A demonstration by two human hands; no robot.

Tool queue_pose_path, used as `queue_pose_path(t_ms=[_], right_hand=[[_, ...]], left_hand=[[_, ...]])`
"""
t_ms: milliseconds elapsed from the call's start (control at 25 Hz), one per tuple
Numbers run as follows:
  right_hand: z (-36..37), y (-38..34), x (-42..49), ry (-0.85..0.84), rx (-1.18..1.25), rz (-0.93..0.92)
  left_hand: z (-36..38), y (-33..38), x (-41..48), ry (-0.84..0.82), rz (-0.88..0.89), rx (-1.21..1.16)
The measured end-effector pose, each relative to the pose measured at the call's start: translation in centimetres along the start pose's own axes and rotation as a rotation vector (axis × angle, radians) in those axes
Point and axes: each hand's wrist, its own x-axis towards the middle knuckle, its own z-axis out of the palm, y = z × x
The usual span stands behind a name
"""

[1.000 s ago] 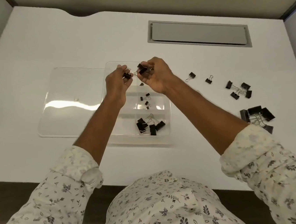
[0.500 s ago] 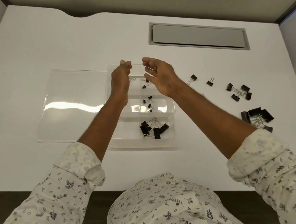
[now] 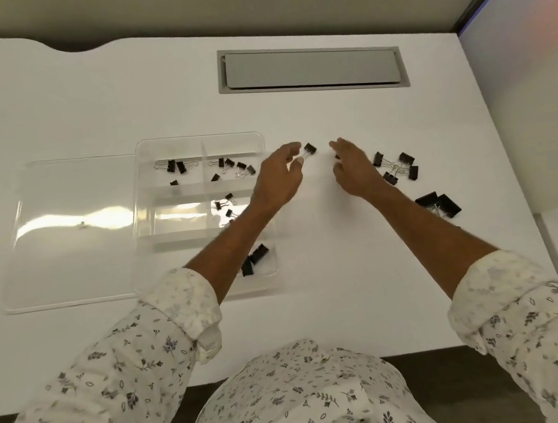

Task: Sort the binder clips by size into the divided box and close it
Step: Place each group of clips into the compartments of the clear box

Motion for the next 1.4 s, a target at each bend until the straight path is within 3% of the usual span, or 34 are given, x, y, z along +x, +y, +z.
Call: queue_pose_path(t_ms=[80,240,440,640,760,880,1040,1080,1160,1280,1400], right_hand=[[0.9,2.0,-0.3,-0.075,-0.128,-0.064],[2.0,2.6,-2.5,0.066,-0.097,-0.213],[2.1,3.3,-5.3,0.17,-0.103,-0.173],[1.0,4.0,-6.2,0.245,0.232,-0.097],[-0.2,3.4,-6.5,0.317,0.484,-0.034],[-1.4,2.5,-5.9,0.254,0.762,0.213],[-3.1,2.0,-5.7,0.012,1.663,0.467],[-3.3,2.1,-5.8,-0.035,1.774,0.487],[-3.5,1.8,-6.3,-0.108,1.847,0.467],[-3.4,1.0,-6.7,-0.172,1.875,0.418],[-3.2,-0.6,-7.2,-0.195,1.871,0.372]], left_hand=[[2.5,-0.1,0.6,-0.042,-0.006,0.073],[5.5,-0.7,2.9,-0.069,-0.003,0.264],[7.5,-1.7,5.1,-0.057,0.038,0.512],[8.5,-2.0,5.7,0.057,0.075,0.551],[8.8,-1.8,5.6,0.105,0.042,0.466],[9.0,-1.8,4.9,0.105,0.028,0.401],[8.3,-1.4,3.8,0.179,-0.047,0.245],[8.0,-1.3,3.4,0.219,-0.073,0.168],[7.1,-0.8,2.3,0.247,-0.14,-0.065],[5.0,0.4,0.5,0.145,-0.247,-0.486],[2.6,1.6,-1.0,0.059,-0.304,-0.672]])
